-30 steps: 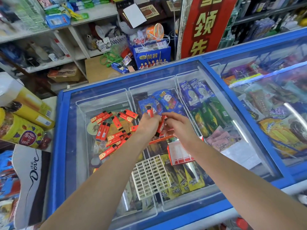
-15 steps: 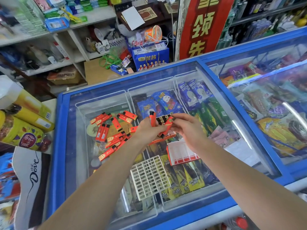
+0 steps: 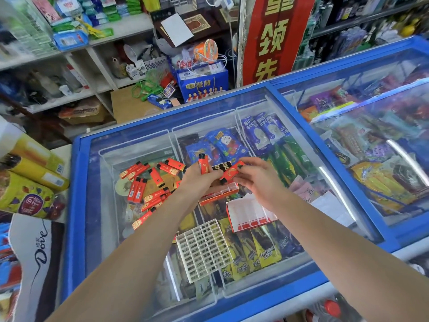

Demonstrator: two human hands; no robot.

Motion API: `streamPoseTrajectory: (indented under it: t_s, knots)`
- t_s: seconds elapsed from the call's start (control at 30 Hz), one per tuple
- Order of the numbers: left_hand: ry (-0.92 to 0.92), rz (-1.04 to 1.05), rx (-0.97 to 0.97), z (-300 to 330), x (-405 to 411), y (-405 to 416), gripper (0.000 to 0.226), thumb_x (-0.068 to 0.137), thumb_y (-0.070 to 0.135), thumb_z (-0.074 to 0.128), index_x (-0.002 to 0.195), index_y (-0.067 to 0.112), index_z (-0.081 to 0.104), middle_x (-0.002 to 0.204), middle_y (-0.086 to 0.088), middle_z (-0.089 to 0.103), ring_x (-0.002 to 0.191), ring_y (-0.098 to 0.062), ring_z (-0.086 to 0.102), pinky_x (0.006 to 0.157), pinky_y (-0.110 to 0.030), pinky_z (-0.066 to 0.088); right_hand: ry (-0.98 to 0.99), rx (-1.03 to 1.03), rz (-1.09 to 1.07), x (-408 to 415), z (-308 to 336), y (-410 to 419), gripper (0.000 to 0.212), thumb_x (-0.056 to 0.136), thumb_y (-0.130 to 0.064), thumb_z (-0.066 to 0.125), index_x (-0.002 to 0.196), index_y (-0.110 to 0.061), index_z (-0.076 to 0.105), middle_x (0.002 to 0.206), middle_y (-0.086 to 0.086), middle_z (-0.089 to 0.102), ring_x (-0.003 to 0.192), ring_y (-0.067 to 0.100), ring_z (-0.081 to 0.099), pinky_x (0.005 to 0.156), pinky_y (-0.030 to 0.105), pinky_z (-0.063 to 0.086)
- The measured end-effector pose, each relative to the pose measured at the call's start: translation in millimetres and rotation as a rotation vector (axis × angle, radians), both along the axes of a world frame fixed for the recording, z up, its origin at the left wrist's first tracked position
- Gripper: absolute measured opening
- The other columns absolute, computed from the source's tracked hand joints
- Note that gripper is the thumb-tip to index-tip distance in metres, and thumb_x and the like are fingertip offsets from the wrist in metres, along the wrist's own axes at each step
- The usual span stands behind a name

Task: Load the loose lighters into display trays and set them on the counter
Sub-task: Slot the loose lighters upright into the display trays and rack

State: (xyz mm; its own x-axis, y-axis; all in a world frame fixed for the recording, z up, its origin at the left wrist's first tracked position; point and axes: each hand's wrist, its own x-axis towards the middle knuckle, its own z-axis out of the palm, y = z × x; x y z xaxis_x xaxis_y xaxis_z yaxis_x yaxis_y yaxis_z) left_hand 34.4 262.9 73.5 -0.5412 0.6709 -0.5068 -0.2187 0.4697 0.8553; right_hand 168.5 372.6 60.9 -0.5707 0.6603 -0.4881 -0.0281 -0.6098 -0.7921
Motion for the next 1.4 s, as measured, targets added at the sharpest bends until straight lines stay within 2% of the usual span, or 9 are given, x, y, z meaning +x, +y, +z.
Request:
streamPoseTrajectory:
  t_s: [0.1,0.2,0.4,0.63,0.8,1.07,1.2,1.3,1.4]
  knots:
    - [-0.019,0.013,0.023,2,1,-1,0.025,0.092,0.007,0.073,0.107,-0.007,0.059,0.108,-0.032,0.069,0.086,-0.029,0.077,0.071,-0.03,0.063,-0.09,0.15,0.035,1,-1,-5,0.029,0.091,0.011,0.059,0.118,0.001,0.059,0.106,0.029,0.069,0.091,0.036,0.072,0.089,0.044,0.06]
    - [-0.039,0.027,0.049,2,2,0,0.018,0.093,0.006,0.073,0.1,0.005,0.056,0.103,-0.027,0.072,0.084,-0.027,0.078,0.069,-0.028,0.063,-0.337,0.609,0.204,3,-2,-11,0.029,0.086,0.004,0.065,0.111,-0.011,0.068,0.108,0.007,0.066,0.095,0.024,0.07,0.085,0.033,0.058]
    - [-0.023,0.001,0.055,0,2,4,0.025,0.096,0.017,0.07,0.108,-0.003,0.063,0.093,-0.017,0.077,0.082,-0.024,0.078,0.068,-0.027,0.062,-0.412,1.157,0.512,2,-6,-21,0.027,0.088,-0.002,0.064,0.113,-0.013,0.068,0.1,-0.002,0.059,0.088,0.014,0.057,0.078,0.03,0.047]
    - [0.035,0.115,-0.059,-13,-11,-7,0.022,0.101,0.036,0.058,0.1,0.016,0.051,0.09,-0.008,0.069,0.067,-0.014,0.067,0.066,-0.032,0.061,-0.488,1.124,0.44,2,-14,-12,0.011,0.088,-0.005,0.063,0.096,-0.011,0.068,0.079,0.0,0.064,0.072,0.018,0.063,0.071,0.04,0.053]
    - [0.149,0.044,-0.157,-24,-15,-16,0.042,0.102,0.048,0.049,0.115,0.008,0.054,0.081,-0.004,0.06,0.069,-0.017,0.063,0.078,-0.042,0.063,-0.522,1.207,0.517,-4,-25,-7,0.025,0.09,-0.006,0.065,0.114,-0.014,0.067,0.092,-0.002,0.071,0.07,0.006,0.06,0.066,0.023,0.049]
    - [0.193,-0.003,-0.126,-31,-18,-26,0.037,0.104,0.041,0.05,0.114,0.007,0.057,0.098,-0.01,0.068,0.084,-0.017,0.073,0.078,-0.041,0.065,-0.578,1.414,0.646,-15,-35,0,0.025,0.093,-0.008,0.059,0.116,-0.012,0.068,0.11,0.001,0.065,0.089,0.021,0.064,0.079,0.039,0.054]
    - [0.2,-0.001,-0.101,-27,-17,-29,0.016,0.105,0.031,0.051,0.093,0.022,0.054,0.089,-0.002,0.063,0.073,-0.009,0.072,0.068,-0.031,0.064,-0.609,1.455,0.709,-11,-44,-2,0.02,0.097,-0.01,0.054,0.116,-0.014,0.06,0.11,0.004,0.065,0.087,0.029,0.066,0.072,0.046,0.055]
    - [0.298,-0.078,-0.111,-24,-17,-32,0.013,0.106,0.028,0.05,0.096,0.02,0.051,0.086,-0.009,0.065,0.051,-0.003,0.059,0.041,-0.015,0.042,-0.593,1.481,0.69,-10,-49,-3,0.02,0.099,-0.009,0.052,0.117,-0.011,0.061,0.113,0.004,0.06,0.079,0.028,0.065,0.068,0.045,0.055]
    - [0.393,-0.141,-0.107,-21,-17,-35,0.017,0.105,0.031,0.051,0.106,0.014,0.053,0.084,-0.02,0.061,0.047,-0.012,0.04,0.044,-0.027,0.033,-0.628,1.538,0.694,-12,-49,-2,0.018,0.101,-0.01,0.051,0.115,-0.009,0.062,0.111,0.004,0.055,0.069,0.03,0.062,0.062,0.046,0.054]
